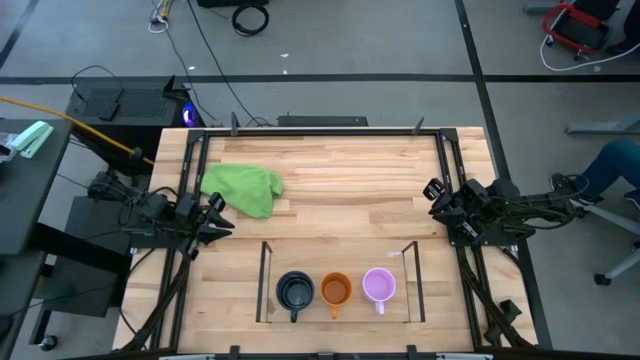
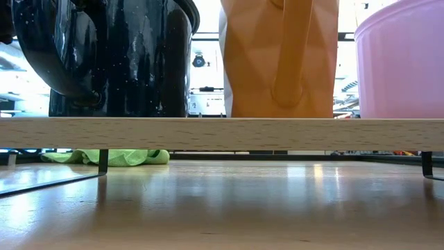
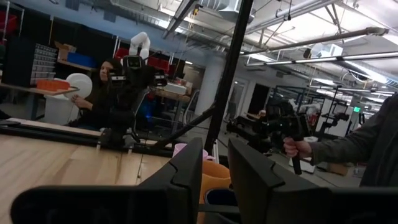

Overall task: Stack small to large cups/mugs on shelf
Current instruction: Return to Home Position

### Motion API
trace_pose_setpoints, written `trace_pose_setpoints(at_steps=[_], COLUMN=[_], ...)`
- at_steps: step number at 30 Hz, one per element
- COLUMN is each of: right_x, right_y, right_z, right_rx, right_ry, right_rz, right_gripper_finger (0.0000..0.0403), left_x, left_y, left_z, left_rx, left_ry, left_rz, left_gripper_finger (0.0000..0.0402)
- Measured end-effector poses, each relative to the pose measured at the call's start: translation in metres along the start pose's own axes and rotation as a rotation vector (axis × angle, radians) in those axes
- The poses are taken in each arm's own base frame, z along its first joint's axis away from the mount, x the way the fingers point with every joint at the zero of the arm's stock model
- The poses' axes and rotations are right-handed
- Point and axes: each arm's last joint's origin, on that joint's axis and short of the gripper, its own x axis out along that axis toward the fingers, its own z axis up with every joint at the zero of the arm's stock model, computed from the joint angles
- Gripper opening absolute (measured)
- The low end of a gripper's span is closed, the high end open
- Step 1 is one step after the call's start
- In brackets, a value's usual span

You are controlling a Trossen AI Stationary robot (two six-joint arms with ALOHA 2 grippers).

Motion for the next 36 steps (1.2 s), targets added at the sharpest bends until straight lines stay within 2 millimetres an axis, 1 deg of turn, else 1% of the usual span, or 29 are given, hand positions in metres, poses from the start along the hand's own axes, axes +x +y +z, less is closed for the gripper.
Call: trace_pose_setpoints(at_steps=[6,12,19,23,26,30,32,36], right_x=[0.0,-0.002,-0.006,-0.008,-0.009,-0.01,-0.01,-0.011], right_y=[-0.004,-0.007,-0.012,-0.013,-0.015,-0.018,-0.018,-0.019], right_z=[-0.009,-0.019,-0.031,-0.036,-0.037,-0.04,-0.04,-0.042], right_rx=[-0.018,-0.101,-0.087,-0.091,-0.095,-0.103,-0.115,-0.218], right_ry=[0.088,0.195,0.324,0.376,0.387,0.401,0.404,0.439], right_rz=[-0.035,-0.067,-0.107,-0.122,-0.18,-0.252,-0.266,-0.251], right_gripper_finger=[0.0065,0.0065,0.0065,0.0065,0.0065,0.0065,0.0065,0.0065], left_x=[0.0,0.0,-0.002,-0.004,-0.005,-0.006,-0.006,-0.006], left_y=[0.0,0.003,0.008,0.012,0.015,0.016,0.016,0.016], left_z=[-0.001,-0.009,-0.018,-0.021,-0.024,-0.024,-0.024,-0.024], left_rx=[0.003,0.066,0.105,0.136,0.15,0.166,0.218,0.371], left_ry=[0.008,0.094,0.164,0.191,0.203,0.209,0.222,0.255], left_rz=[0.002,0.038,0.161,0.268,0.356,0.393,0.389,0.373], left_gripper_finger=[0.0091,0.0085,0.0087,0.0093,0.0094,0.009,0.0087,0.0085])
